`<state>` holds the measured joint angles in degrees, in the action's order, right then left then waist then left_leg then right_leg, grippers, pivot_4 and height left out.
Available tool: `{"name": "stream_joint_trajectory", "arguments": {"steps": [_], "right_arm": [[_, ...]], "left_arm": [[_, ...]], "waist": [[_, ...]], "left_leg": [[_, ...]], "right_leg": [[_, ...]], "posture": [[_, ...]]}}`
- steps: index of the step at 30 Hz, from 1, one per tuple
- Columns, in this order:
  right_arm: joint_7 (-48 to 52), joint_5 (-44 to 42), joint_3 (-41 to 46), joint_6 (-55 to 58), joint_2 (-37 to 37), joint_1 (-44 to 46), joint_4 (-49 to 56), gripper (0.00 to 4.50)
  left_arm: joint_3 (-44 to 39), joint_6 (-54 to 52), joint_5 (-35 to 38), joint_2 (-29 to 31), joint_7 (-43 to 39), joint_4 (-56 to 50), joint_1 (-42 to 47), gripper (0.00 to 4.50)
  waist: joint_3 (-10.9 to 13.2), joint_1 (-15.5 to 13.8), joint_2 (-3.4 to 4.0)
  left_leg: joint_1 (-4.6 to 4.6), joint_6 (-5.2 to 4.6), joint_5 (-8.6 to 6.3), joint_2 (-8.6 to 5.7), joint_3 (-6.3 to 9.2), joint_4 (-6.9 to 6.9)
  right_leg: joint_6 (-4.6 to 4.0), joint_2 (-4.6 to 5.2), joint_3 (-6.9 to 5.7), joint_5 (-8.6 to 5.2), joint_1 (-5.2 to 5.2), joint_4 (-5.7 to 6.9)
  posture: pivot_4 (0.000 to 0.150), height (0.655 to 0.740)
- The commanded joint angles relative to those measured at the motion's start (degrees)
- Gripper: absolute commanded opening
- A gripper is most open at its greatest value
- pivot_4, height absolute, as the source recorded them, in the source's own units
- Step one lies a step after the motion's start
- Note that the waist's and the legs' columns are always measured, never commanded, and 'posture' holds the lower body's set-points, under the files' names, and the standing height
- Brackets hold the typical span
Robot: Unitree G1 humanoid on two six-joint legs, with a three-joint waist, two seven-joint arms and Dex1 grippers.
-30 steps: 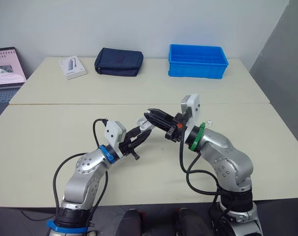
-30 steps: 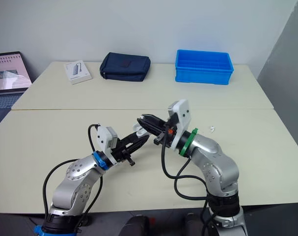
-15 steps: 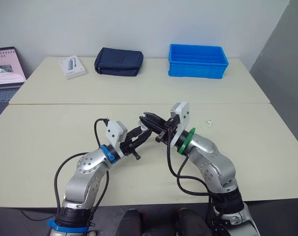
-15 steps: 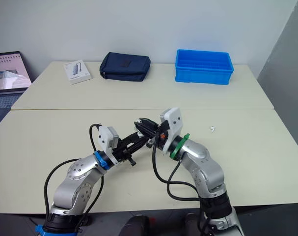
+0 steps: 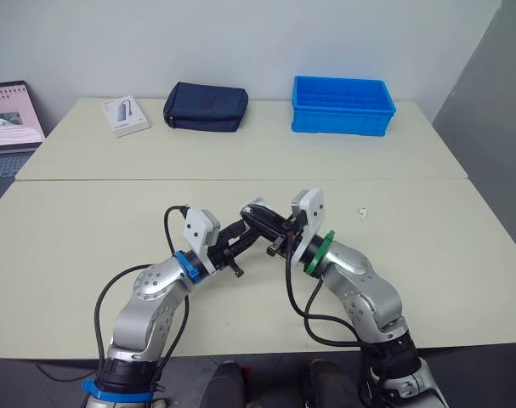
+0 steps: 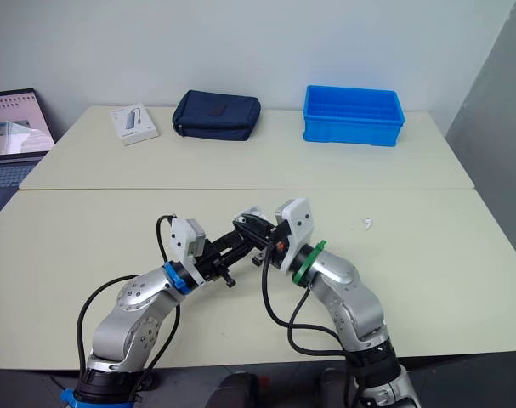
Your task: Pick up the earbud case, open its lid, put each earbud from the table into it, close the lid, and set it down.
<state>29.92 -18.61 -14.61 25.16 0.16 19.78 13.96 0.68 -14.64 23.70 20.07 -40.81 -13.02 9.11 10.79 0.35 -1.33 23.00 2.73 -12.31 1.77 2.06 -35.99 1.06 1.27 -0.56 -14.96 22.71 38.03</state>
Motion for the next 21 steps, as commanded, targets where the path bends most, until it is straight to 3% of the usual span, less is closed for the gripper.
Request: {"name": "stream_joint_trajectory", "arguments": {"steps": [1, 11, 12, 17, 21], "right_arm": [[0.4, 0.5, -1.3, -1.5, -0.4, -0.3, 0.5, 0.38], [0.7, 0.6, -2.2, -2.3, -1.2, -0.7, 0.0, 0.38], [0.7, 0.6, -2.2, -2.4, -1.2, -0.7, -0.1, 1.12], [1.3, 1.0, -1.9, -3.3, -2.4, -0.3, 0.6, 2.78], [2.1, -0.7, -0.3, -2.1, -4.4, 0.2, 3.4, 2.82]], "left_arm": [[-0.7, 0.6, 0.9, 0.1, 0.0, -2.2, 0.6, 0.78], [-0.7, 0.6, 0.9, 0.1, 0.1, -2.5, 0.5, 0.78], [-0.6, 0.7, 0.9, 0.1, 0.1, -2.5, 0.4, 0.78], [-0.5, 0.7, 0.8, 0.3, 0.0, -2.5, 0.3, 0.78], [-0.4, 0.7, 0.8, 0.4, 0.0, -2.3, 0.2, 0.78]], "waist": [[0.0, 0.0, 0.00], [0.0, 0.0, 0.00], [0.0, 0.0, 0.00], [0.0, 0.0, 0.00], [0.0, -0.1, 0.00]], "left_leg": [[0.00, 0.00, 0.00, 0.00, 0.00, 0.00], [0.00, 0.00, 0.00, 0.00, 0.00, 0.00], [0.00, 0.00, 0.00, 0.00, 0.00, 0.00], [0.00, 0.00, 0.00, 0.00, 0.01, 0.00], [0.01, 0.00, 0.00, 0.00, -0.01, -0.01]], "right_leg": [[0.00, 0.00, 0.00, 0.00, 0.00, 0.00], [0.00, 0.00, 0.00, 0.00, 0.00, 0.00], [0.00, 0.00, 0.00, 0.00, 0.00, 0.00], [0.00, 0.00, -0.01, 0.00, 0.00, 0.00], [0.00, 0.01, 0.01, 0.00, 0.00, -0.01]], "posture": [[0.150, 0.7218], [0.150, 0.7218], [0.150, 0.7218], [0.150, 0.7218], [0.150, 0.7218]]}}
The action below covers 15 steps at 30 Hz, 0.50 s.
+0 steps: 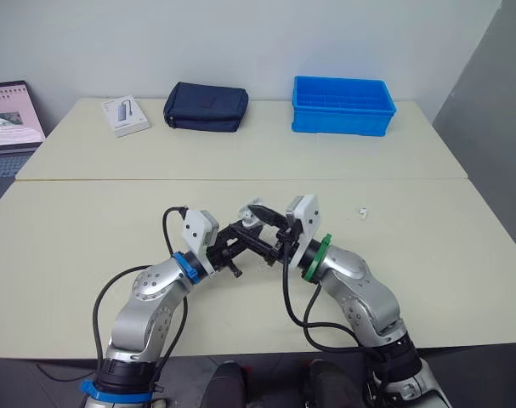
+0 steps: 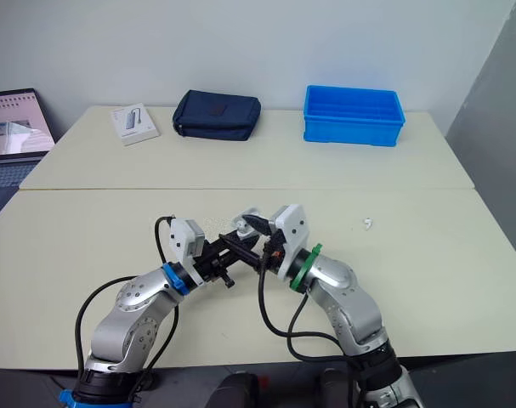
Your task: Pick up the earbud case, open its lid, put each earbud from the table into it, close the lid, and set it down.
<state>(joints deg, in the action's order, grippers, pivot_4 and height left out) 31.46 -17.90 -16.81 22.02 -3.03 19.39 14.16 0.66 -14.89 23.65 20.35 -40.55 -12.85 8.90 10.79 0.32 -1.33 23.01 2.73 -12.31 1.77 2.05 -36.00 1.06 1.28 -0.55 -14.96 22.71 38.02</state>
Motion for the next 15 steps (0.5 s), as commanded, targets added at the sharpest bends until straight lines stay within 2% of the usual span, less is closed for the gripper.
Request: {"name": "stream_joint_trajectory", "arguments": {"steps": [1, 8, 12, 15], "right_arm": [[0.9, -2.0, 2.3, 1.5, -2.1, 0.6, 4.2, 2.82], [2.8, -6.8, 7.5, 6.5, -10.7, -0.7, 13.6, 2.82], [5.8, -10.5, 14.9, 7.4, -18.9, -3.6, 19.0, 2.82], [9.8, -9.9, 22.4, 5.5, -28.3, -9.4, 19.5, 2.82]], "left_arm": [[-0.4, 0.9, 0.8, 0.1, -0.3, -2.4, 0.4, 0.78], [-0.2, 1.3, 0.6, -0.1, -0.5, -1.6, 0.6, 0.78], [-0.2, 1.7, 0.3, -0.1, -0.6, -1.0, 0.6, 0.78], [-0.4, 2.2, 0.0, 0.0, -0.5, -0.4, 0.5, 0.78]], "waist": [[0.0, 0.0, 0.00], [0.0, -0.1, 0.00], [0.0, -0.3, 0.00], [0.0, -0.5, 0.00]], "left_leg": [[0.00, 0.00, 0.00, 0.00, 0.00, 0.00], [0.01, 0.00, 0.00, 0.00, 0.01, 0.02], [0.02, 0.00, 0.00, -0.01, 0.01, 0.01], [0.06, 0.00, 0.00, -0.08, -0.01, 0.00]], "right_leg": [[0.00, 0.00, 0.00, 0.00, 0.00, 0.00], [0.00, 0.00, -0.02, 0.00, 0.01, -0.01], [0.00, 0.01, -0.02, -0.01, -0.01, -0.06], [0.00, 0.07, -0.02, -0.01, -0.04, -0.15]], "posture": [[0.150, 0.7218], [0.150, 0.7218], [0.150, 0.7218], [0.150, 0.7218]]}}
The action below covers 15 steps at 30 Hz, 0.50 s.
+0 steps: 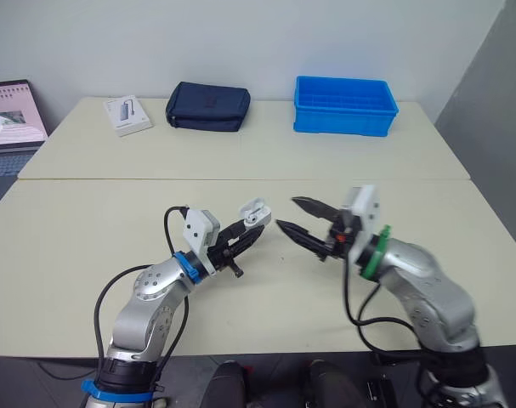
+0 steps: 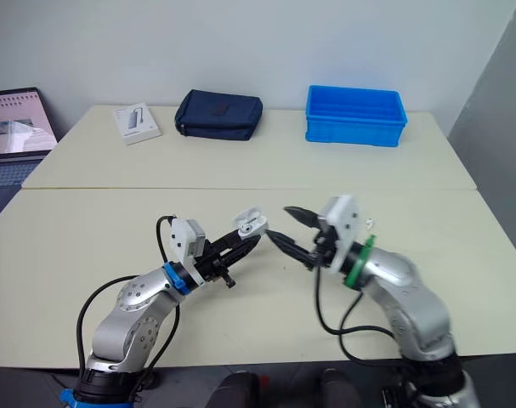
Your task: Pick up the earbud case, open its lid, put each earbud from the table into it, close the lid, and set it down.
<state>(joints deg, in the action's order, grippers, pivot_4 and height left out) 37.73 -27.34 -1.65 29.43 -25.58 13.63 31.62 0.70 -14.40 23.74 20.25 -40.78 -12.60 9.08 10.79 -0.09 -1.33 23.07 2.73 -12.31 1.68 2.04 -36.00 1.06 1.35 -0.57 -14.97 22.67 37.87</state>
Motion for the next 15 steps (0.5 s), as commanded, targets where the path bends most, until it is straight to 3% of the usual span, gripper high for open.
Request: {"name": "stream_joint_trajectory", "arguments": {"steps": [1, 6, 12, 15], "right_arm": [[5.1, -0.2, 11.2, -2.6, -8.9, -6.7, 0.8, 2.82], [10.2, 0.6, 24.8, -7.0, -17.0, -18.0, -5.3, 2.82], [12.6, 1.0, 34.0, -8.4, -19.2, -28.0, -10.7, 2.82], [13.1, 1.3, 36.4, -8.9, -19.5, -30.4, -12.6, 3.42]], "left_arm": [[-0.6, 1.9, -0.2, 0.1, -0.2, -0.4, 0.3, 0.78], [-0.8, 3.2, -0.7, 0.1, -0.2, 0.3, -0.3, 0.78], [-0.9, 4.5, -1.1, 0.3, -0.5, 0.7, -1.2, 0.78], [-0.9, 4.6, -1.3, 0.3, -0.5, 0.9, -1.2, 0.78]], "waist": [[0.0, -0.2, 0.00], [0.0, 0.0, 0.00], [0.0, 0.1, 0.01], [0.0, 0.2, 0.01]], "left_leg": [[0.02, 0.00, 0.00, -0.02, -0.01, 0.00], [0.01, -0.01, -0.01, -0.01, -0.07, 0.01], [-0.05, -0.02, -0.02, 0.02, -0.09, 0.02], [-0.07, -0.02, -0.02, 0.02, -0.13, -0.03]], "right_leg": [[0.00, 0.02, 0.00, 0.00, -0.02, -0.06], [0.00, 0.00, 0.03, 0.00, -0.02, -0.12], [-0.01, -0.03, 0.06, -0.01, -0.04, -0.07], [-0.02, -0.03, 0.10, -0.01, -0.06, -0.07]], "posture": [[0.150, 0.7218], [0.150, 0.7218], [0.150, 0.7218], [0.150, 0.7218]]}}
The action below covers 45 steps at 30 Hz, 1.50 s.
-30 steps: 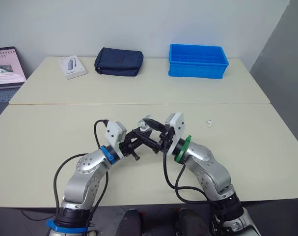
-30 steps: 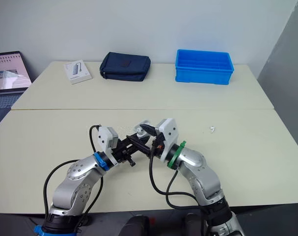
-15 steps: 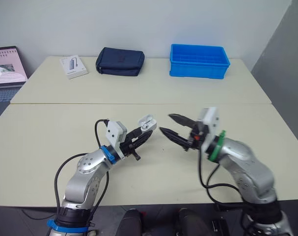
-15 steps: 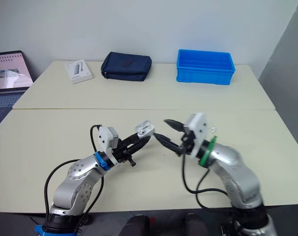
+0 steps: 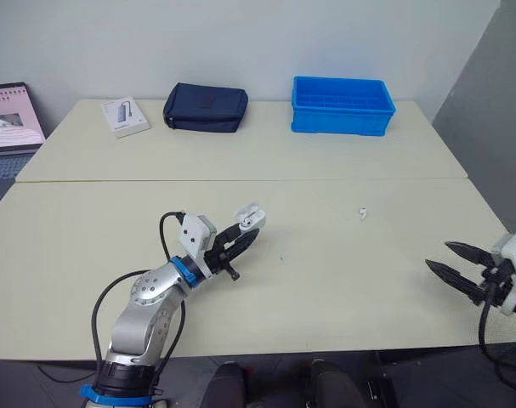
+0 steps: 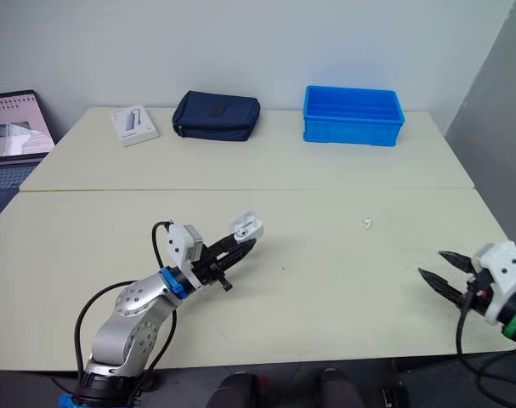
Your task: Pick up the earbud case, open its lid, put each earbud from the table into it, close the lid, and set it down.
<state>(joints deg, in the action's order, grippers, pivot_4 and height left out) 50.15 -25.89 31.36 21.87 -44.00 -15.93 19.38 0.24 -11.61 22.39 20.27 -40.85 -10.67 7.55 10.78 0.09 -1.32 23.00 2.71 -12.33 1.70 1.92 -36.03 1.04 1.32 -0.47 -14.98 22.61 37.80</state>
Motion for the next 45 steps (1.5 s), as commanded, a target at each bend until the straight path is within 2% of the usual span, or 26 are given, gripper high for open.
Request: {"name": "stream_joint_trajectory", "arguments": {"steps": [1, 3, 4, 9, 13, 17, 20, 27, 33, 37, 40, 45], "right_arm": [[0.6, -0.1, 3.7, -1.3, -1.1, -1.1, -0.5, 3.75], [0.4, -0.1, 3.8, -1.2, -1.2, -1.2, -0.4, 4.44], [0.3, -0.1, 3.8, -1.1, -1.3, -1.2, -0.3, 4.50], [-2.8, -1.0, 1.1, 2.1, -0.7, 2.0, 1.5, 4.50], [-9.5, 0.7, -5.7, 5.3, 2.1, 8.2, 3.7, 4.50], [-17.6, 3.9, -14.8, 8.2, 8.2, 17.4, 1.8, 4.50], [-23.5, 9.3, -20.6, 8.5, 12.2, 24.4, -4.2, 4.50], [-36.2, 19.2, -26.5, 3.4, 21.6, 39.7, -24.7, 4.50], [-42.0, 22.1, -26.4, 0.0, 26.7, 46.1, -37.4, 4.50], [-45.2, 22.1, -25.2, 0.7, 28.6, 47.1, -39.9, 4.50], [-45.4, 21.3, -25.0, 2.7, 29.7, 46.6, -38.6, 3.95], [-45.9, 19.8, -24.3, 7.9, 31.2, 44.5, -32.6, 2.18]], "left_arm": [[-0.5, 1.8, 0.0, 0.3, -0.4, -1.0, 0.3, 0.78], [-0.5, 1.9, 0.0, 0.3, -0.4, -0.9, 0.3, 0.78], [-0.5, 1.9, -0.1, 0.4, -0.4, -0.9, 0.3, 0.78], [-0.5, 1.8, -0.1, 0.5, -0.2, -1.2, -0.1, 0.78], [-0.4, 1.5, -0.3, 0.6, 0.1, -1.5, -0.4, 0.78], [0.0, 0.9, -0.4, 0.6, 0.4, -2.0, -0.6, 0.78], [0.5, 0.9, -0.6, 0.7, 0.0, -2.0, -0.7, 0.78], [0.5, 0.9, -0.8, 0.6, 0.2, -1.8, -0.4, 0.78], [0.7, 0.8, -0.9, 0.5, 0.5, -2.2, -0.8, 0.78], [0.5, 0.8, -0.9, 0.5, 0.9, -2.5, -1.0, 0.78], [0.4, 0.9, -0.9, 0.6, 1.0, -2.6, -1.3, 0.78], [0.5, 1.0, -0.9, 0.5, 1.2, -2.8, -1.6, 0.78]], "waist": [[0.0, 0.0, 0.00], [0.0, 0.0, 0.00], [0.0, 0.0, 0.00], [0.0, 0.0, 0.00], [0.0, 0.1, 0.00], [0.0, 0.1, 0.00], [0.0, 0.1, 0.01], [0.0, 0.0, 0.01], [0.0, 0.1, 0.02], [0.0, 0.1, 0.03], [0.0, 0.1, 0.05], [0.0, 0.0, 0.05]], "left_leg": [[0.00, 0.00, 0.00, -0.01, -0.01, -0.01], [-0.02, 0.00, 0.00, -0.01, -0.06, -0.02], [-0.03, 0.00, 0.00, -0.01, -0.08, -0.02], [-0.03, 0.00, 0.00, -0.02, -0.08, -0.01], [-0.05, 0.00, 0.00, 0.00, -0.08, 0.00], [-0.04, 0.01, 0.00, 0.02, -0.05, -0.01], [-0.02, 0.01, 0.00, 0.00, -0.05, 0.00], [0.03, 0.00, 0.00, -0.01, -0.06, 0.02], [0.04, 0.00, 0.00, 0.02, -0.08, 0.05], [0.00, 0.00, 0.00, 0.01, -0.16, 0.02], [-0.04, 0.00, 0.00, 0.01, -0.17, 0.00], [-0.04, -0.01, 0.00, 0.01, -0.16, 0.00]], "right_leg": [[-0.08, 0.01, 0.01, -0.05, -0.01, 0.00], [-0.30, 0.02, 0.06, -0.17, -0.02, 0.00], [-0.31, 0.02, 0.08, -0.18, -0.02, 0.00], [-0.29, 0.02, 0.08, -0.17, -0.03, -0.01], [-0.22, 0.00, 0.08, -0.13, -0.02, 0.01], [-0.22, -0.03, 0.06, -0.13, -0.01, 0.04], [-0.01, -0.02, 0.07, -0.01, 0.00, 0.03], [0.00, -0.02, 0.08, 0.01, 0.07, 0.06], [0.00, -0.05, 0.10, 0.00, 0.14, 0.18], [-0.01, -0.04, 0.19, 0.02, 0.14, 0.22], [-0.01, -0.04, 0.22, 0.02, 0.11, 0.26], [-0.01, -0.04, 0.21, 0.02, 0.10, 0.25]], "posture": [[0.150, 0.7218], [0.150, 0.7218], [0.150, 0.7218], [0.150, 0.7218], [0.150, 0.7218], [0.150, 0.7218], [0.150, 0.7218], [0.150, 0.7218], [0.150, 0.7218], [0.150, 0.7218], [0.150, 0.7218], [0.150, 0.7218]]}}
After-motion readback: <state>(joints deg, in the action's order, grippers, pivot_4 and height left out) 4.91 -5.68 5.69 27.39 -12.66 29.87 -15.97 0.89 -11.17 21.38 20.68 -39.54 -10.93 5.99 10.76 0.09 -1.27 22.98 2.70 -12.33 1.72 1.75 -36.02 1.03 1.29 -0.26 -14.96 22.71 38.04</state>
